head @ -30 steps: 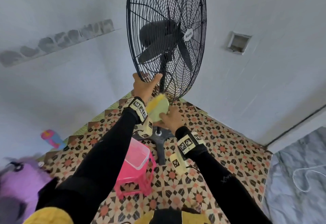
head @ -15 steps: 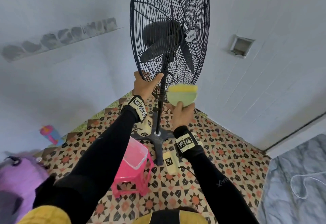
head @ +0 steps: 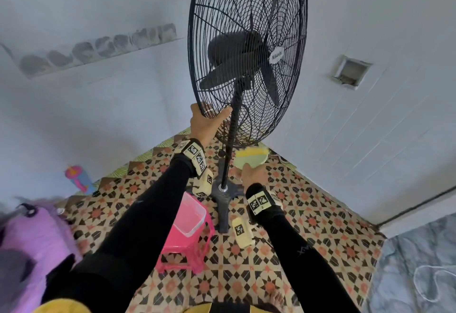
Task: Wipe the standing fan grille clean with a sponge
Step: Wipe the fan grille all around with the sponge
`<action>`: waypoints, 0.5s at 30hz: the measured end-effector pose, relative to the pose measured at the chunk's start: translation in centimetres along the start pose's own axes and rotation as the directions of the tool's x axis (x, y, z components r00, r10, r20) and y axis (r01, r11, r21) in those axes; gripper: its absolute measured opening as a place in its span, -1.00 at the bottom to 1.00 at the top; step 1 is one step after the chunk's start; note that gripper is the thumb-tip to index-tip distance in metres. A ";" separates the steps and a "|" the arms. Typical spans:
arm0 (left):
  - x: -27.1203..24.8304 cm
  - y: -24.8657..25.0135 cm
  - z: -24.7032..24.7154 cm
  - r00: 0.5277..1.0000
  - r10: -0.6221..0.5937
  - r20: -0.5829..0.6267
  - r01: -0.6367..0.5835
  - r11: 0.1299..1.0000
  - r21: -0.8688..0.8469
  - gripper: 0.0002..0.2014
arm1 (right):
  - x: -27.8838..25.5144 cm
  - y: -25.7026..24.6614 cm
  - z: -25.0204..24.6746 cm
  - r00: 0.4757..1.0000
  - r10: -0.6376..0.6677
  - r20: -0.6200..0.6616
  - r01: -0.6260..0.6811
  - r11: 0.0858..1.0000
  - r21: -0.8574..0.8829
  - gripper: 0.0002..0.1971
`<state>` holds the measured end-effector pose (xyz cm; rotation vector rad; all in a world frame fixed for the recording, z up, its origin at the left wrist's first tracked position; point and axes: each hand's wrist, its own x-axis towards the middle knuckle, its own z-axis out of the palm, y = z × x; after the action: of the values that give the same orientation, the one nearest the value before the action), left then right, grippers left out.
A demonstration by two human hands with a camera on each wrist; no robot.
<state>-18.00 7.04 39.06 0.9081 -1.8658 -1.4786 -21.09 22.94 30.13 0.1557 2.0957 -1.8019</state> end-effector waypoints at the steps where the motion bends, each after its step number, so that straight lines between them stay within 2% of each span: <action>1: -0.1 0.0 0.1 1.000 -0.006 -0.008 0.006 1.000 -0.002 -0.02 | 0.7 -0.2 -0.2 1.000 0.030 -0.003 -0.030 1.000 0.008 -0.53; 4: -0.1 0.2 0.3 1.000 -0.019 -0.016 0.019 1.000 0.007 0.10 | 2.3 -1.2 0.5 0.996 0.043 0.084 -0.038 0.998 -0.055 -0.79; 5: 0.0 0.2 0.3 1.000 -0.026 -0.015 0.026 1.000 0.009 0.11 | 2.4 -1.4 0.9 0.988 0.016 0.154 -0.010 0.999 -0.042 -0.79; 8: 0.6 -0.2 0.1 0.999 -0.024 -0.038 0.024 1.000 -0.001 0.08 | 1.3 -0.3 2.1 0.946 -0.114 0.303 0.091 0.992 0.090 -0.61; 9: 0.7 -0.2 0.1 0.999 -0.025 -0.046 0.025 1.000 0.000 0.10 | 0.3 -0.3 1.8 0.934 -0.142 0.328 0.121 0.989 0.086 -0.66; 11: 0.9 -0.5 0.1 0.998 -0.041 -0.053 0.042 0.999 0.013 0.22 | -0.4 -0.7 0.3 0.940 -0.185 0.286 0.168 0.982 0.084 -0.83; 13: 0.8 -0.6 0.3 0.997 -0.049 -0.063 0.050 0.999 0.014 0.22 | 1.4 -0.7 -0.2 0.976 -0.082 0.203 0.061 0.992 0.110 -0.82; 15: 0.4 -0.7 0.8 0.996 -0.033 -0.078 0.033 0.999 0.000 0.07 | 3.5 -0.9 0.1 0.977 0.077 0.200 -0.109 0.982 0.155 -0.70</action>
<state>-18.78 7.04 38.26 0.9879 -1.8038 -1.4401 -24.62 22.18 29.73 0.1147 1.7769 -1.8543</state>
